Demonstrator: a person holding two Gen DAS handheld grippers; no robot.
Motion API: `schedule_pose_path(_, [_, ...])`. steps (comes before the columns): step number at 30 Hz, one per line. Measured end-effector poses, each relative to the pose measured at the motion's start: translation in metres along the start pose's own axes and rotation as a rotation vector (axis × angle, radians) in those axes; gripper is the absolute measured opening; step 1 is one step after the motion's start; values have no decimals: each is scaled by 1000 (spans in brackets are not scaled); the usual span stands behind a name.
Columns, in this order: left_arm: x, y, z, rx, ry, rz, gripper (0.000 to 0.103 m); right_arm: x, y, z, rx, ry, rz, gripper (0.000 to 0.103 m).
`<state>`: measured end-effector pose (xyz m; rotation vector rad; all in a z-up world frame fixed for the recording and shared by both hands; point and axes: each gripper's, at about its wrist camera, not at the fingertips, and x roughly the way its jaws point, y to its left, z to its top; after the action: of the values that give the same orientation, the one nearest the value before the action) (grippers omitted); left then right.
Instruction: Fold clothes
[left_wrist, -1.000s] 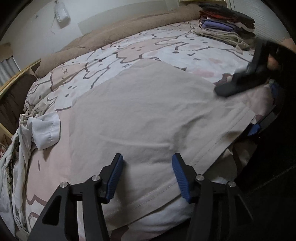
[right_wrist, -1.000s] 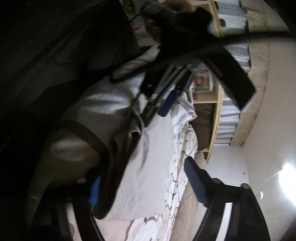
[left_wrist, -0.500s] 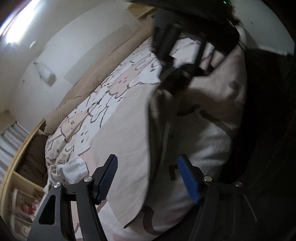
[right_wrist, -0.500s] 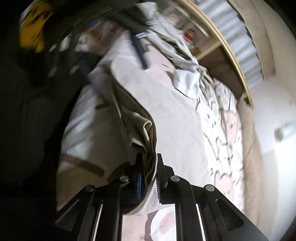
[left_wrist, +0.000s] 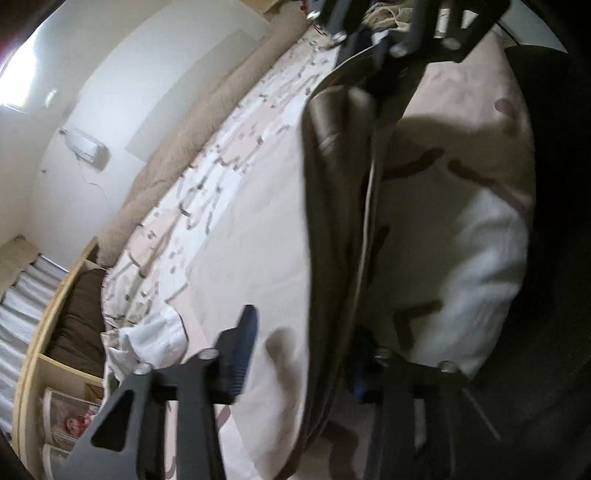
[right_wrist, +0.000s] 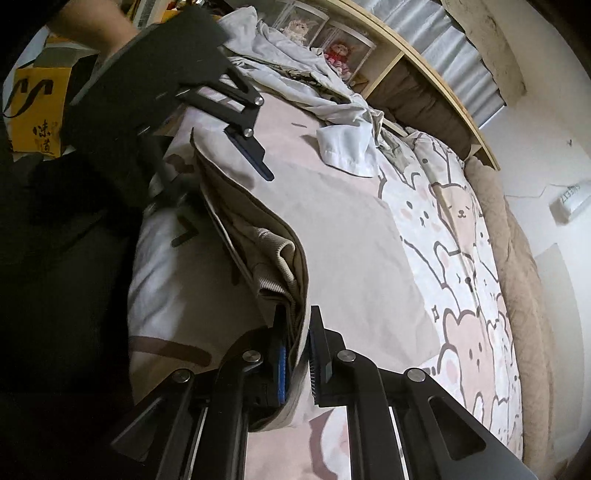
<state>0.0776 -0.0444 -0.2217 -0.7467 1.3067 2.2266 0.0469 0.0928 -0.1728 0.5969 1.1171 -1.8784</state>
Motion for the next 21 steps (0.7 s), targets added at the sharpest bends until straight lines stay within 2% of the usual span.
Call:
schedule_pose_path(1, [0,2,-2,5,-1,-18,20,1,3,-1,4,3,1,10])
schedule_pose_path(3, [1,5,-6,12,-1,-55,13,3,7,-4,16,11,0,10])
schedule_pose_path(8, [7,35,-3,-122,14,-200,11,8,31,-12,19,49,-40,11])
schedule_pose_path(11, [9,53,0,-199,11,-278,10,11,45,-12,14,62,-97,11])
schedule_pose_path(13, [9,60,2,-232,7,-316,10,14,53,-12,7,73,-144,22])
schedule_pose_path(15, [8,63,5,-254,4,-344,10,18,58,-13,-3,83,-197,69])
schedule_pose_path(20, [6,48,-1,-157,7,-274,10,28,76,-13,-99,85,-291,70])
schedule_pose_path(21, [6,45,-2,-138,7,-260,10,31,80,-13,-130,87,-313,64])
